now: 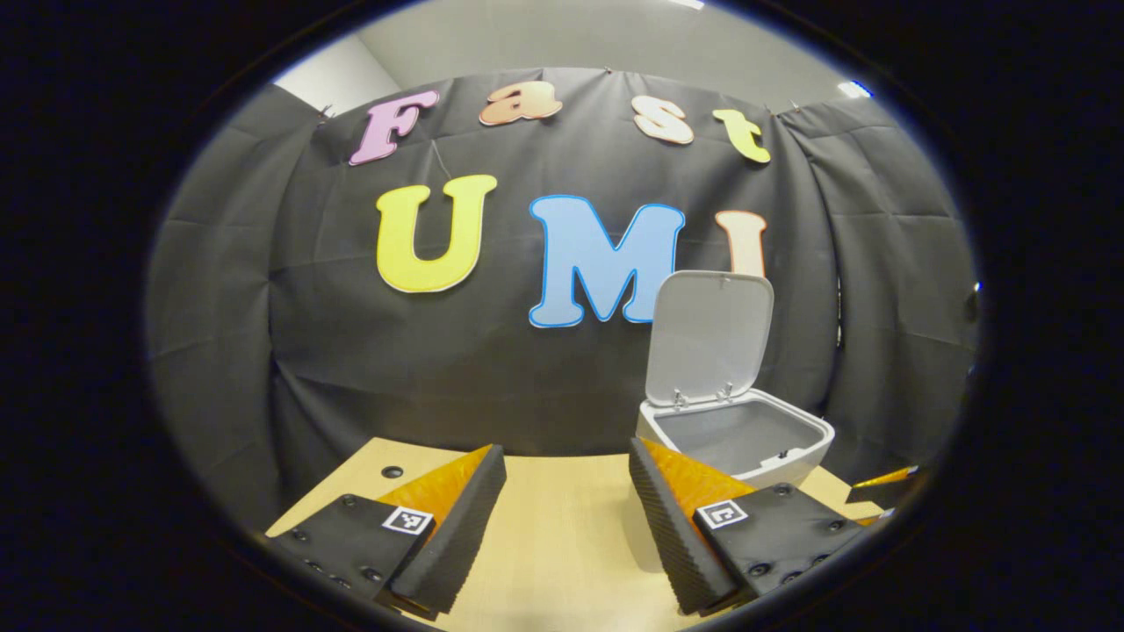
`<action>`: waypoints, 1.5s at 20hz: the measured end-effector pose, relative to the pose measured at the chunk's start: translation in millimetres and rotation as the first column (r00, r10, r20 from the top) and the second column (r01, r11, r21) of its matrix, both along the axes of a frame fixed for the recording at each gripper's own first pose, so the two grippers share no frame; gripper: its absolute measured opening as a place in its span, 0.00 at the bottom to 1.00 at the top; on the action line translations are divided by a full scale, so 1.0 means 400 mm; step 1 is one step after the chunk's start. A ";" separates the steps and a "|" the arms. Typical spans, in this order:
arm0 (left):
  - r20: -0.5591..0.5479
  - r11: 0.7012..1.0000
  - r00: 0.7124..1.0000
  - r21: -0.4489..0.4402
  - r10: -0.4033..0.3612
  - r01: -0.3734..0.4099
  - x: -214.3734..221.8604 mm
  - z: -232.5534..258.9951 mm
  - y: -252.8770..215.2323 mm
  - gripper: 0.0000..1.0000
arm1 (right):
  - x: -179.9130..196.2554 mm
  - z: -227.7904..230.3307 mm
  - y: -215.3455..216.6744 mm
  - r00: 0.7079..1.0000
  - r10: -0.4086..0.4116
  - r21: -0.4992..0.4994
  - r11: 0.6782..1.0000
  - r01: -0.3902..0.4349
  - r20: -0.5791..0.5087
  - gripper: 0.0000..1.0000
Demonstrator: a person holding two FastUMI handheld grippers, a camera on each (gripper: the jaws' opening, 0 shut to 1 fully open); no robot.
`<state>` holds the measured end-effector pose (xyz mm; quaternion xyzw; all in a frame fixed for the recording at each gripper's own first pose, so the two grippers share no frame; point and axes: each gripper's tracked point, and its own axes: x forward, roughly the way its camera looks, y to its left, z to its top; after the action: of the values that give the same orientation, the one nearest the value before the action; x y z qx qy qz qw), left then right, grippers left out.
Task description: Press the lid of the desktop garbage bin to open it, pick up the crumpled paper on the desktop and throw it into the bin, then pick up the pop can on the desktop and drop it into the bin, and finally close the garbage bin lid.
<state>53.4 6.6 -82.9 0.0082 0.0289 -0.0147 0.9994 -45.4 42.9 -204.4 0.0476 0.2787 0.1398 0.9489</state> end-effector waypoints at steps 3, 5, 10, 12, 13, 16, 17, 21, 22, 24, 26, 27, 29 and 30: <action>-0.003 1.000 1.000 -0.001 0.003 -0.003 -0.007 0.001 0.004 0.96 | -0.008 -0.040 0.039 0.999 0.035 -0.009 0.999 -0.035 -0.029 0.99; -0.003 1.000 1.000 -0.002 0.006 -0.006 -0.012 -0.001 0.007 0.96 | -0.011 -0.072 0.051 0.997 0.053 -0.024 0.998 -0.054 -0.051 0.99; -0.005 1.000 1.000 -0.006 0.014 -0.014 -0.022 0.001 0.013 0.96 | -0.030 -0.156 0.087 0.989 0.077 -0.032 0.996 -0.082 -0.125 0.99; -0.005 1.000 1.000 -0.007 0.017 -0.017 -0.024 0.002 0.016 0.96 | -0.038 -0.181 0.098 0.984 0.093 -0.041 0.994 -0.101 -0.153 0.99; -0.006 1.000 1.000 -0.008 0.019 -0.019 -0.026 0.000 0.018 0.96 | -0.044 -0.189 0.102 0.981 0.105 -0.045 0.992 -0.114 -0.162 0.99; -0.010 1.000 1.000 -0.009 0.026 -0.026 -0.027 -0.004 0.025 0.94 | -0.055 -0.222 0.113 0.972 0.132 -0.056 0.988 -0.145 -0.194 0.99; -0.013 1.000 1.000 -0.009 0.029 -0.029 -0.027 -0.007 0.028 0.94 | -0.057 -0.230 0.116 0.969 0.138 -0.057 0.987 -0.153 -0.205 0.99; -0.016 0.999 0.999 -0.004 0.041 -0.041 -0.026 -0.008 0.044 0.96 | -0.057 -0.268 0.123 0.958 0.147 -0.072 0.983 -0.169 -0.245 0.99; -0.017 0.999 0.999 -0.002 0.044 -0.044 -0.024 -0.009 0.048 0.96 | -0.055 -0.278 0.123 0.956 0.146 -0.078 0.982 -0.171 -0.253 0.99; -0.018 0.999 0.999 -0.001 0.050 -0.050 -0.024 -0.012 0.056 0.96 | -0.053 -0.291 0.123 0.952 0.146 -0.087 0.981 -0.175 -0.270 0.99; -0.021 0.998 0.998 -0.003 0.055 -0.055 -0.022 -0.012 0.062 0.95 | -0.057 -0.306 0.123 0.945 0.151 -0.088 0.979 -0.183 -0.289 0.99; -0.022 0.998 0.998 -0.003 0.056 -0.056 -0.021 -0.015 0.065 0.95 | -0.058 -0.313 0.125 0.943 0.153 -0.089 0.978 -0.187 -0.296 0.99; -0.025 0.998 0.998 -0.003 0.059 -0.059 -0.019 -0.018 0.069 0.93 | -0.062 -0.324 0.127 0.938 0.157 -0.092 0.977 -0.194 -0.310 1.00; -0.026 0.998 0.998 -0.003 0.060 -0.060 -0.018 -0.019 0.070 0.93 | -0.063 -0.327 0.128 0.936 0.158 -0.093 0.976 -0.196 -0.315 0.99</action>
<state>46.1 34.5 -90.7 0.0054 0.0422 0.0154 0.9990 -70.7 94.1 -335.3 -0.0150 0.4332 0.1982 0.8791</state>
